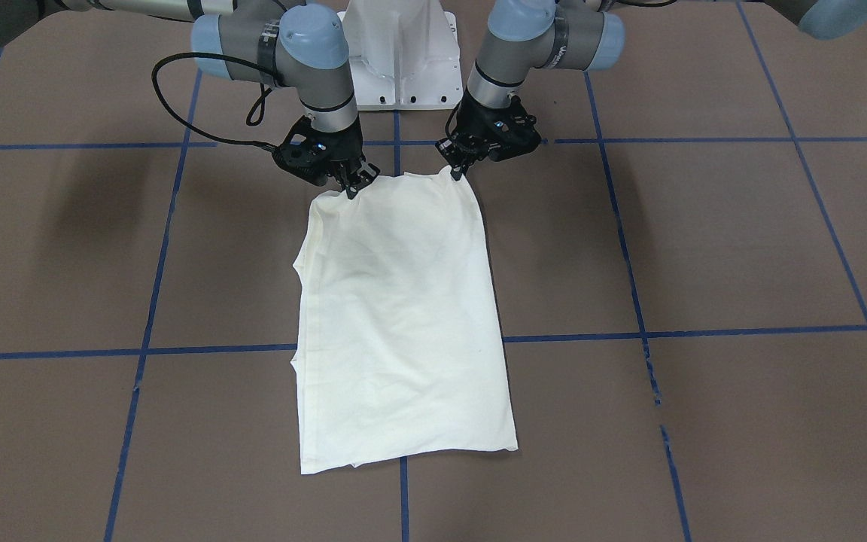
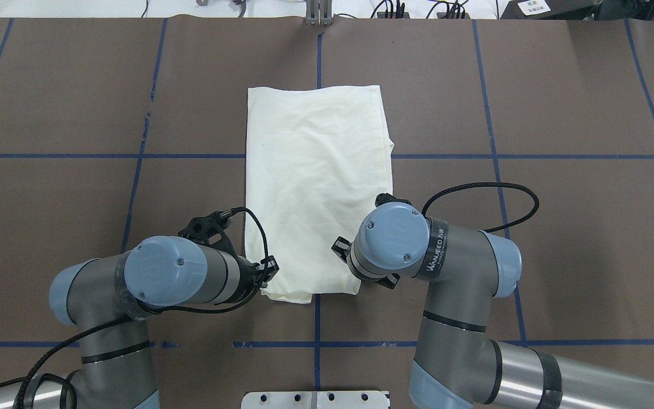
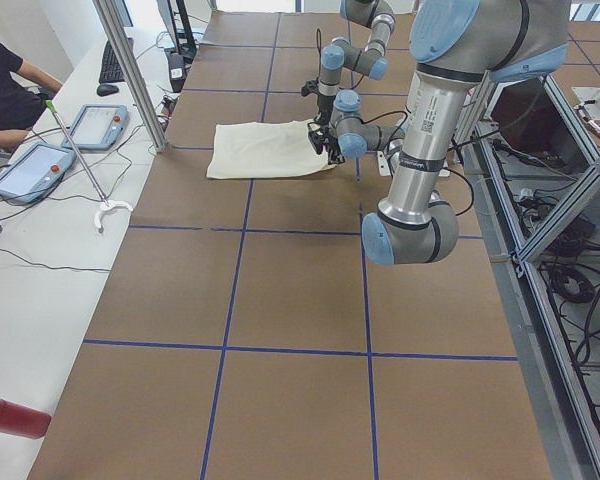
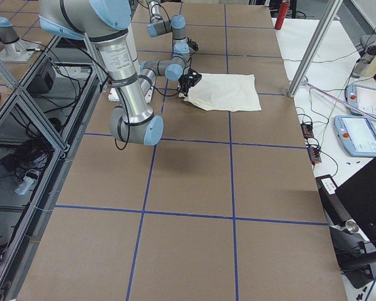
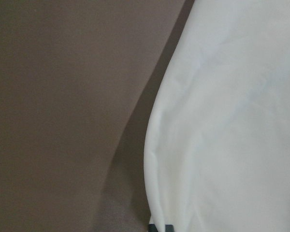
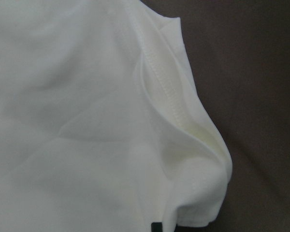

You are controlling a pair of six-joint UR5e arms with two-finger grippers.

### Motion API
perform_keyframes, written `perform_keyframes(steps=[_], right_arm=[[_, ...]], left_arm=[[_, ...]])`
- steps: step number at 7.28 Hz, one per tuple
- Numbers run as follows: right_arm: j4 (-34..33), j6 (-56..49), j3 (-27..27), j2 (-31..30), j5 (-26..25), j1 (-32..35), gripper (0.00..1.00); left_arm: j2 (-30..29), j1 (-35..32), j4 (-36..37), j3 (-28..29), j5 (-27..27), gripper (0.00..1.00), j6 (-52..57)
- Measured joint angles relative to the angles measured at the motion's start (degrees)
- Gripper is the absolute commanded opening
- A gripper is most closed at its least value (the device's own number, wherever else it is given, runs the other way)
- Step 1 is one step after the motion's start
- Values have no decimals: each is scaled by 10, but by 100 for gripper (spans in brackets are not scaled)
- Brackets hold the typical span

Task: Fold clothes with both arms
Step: 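Pull the grasped near edge toward the robot with both grippers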

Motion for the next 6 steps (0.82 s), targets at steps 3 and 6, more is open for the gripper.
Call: perform_keyframes(steps=[3,6], right_arm=[[-1,-2,92,-49,2,-37,0],[3,-3,165,-88,1,-78,0]], left_arm=[[17,42,62,-90,3,0,-3],[22,108,155,-184,5,0,-11]])
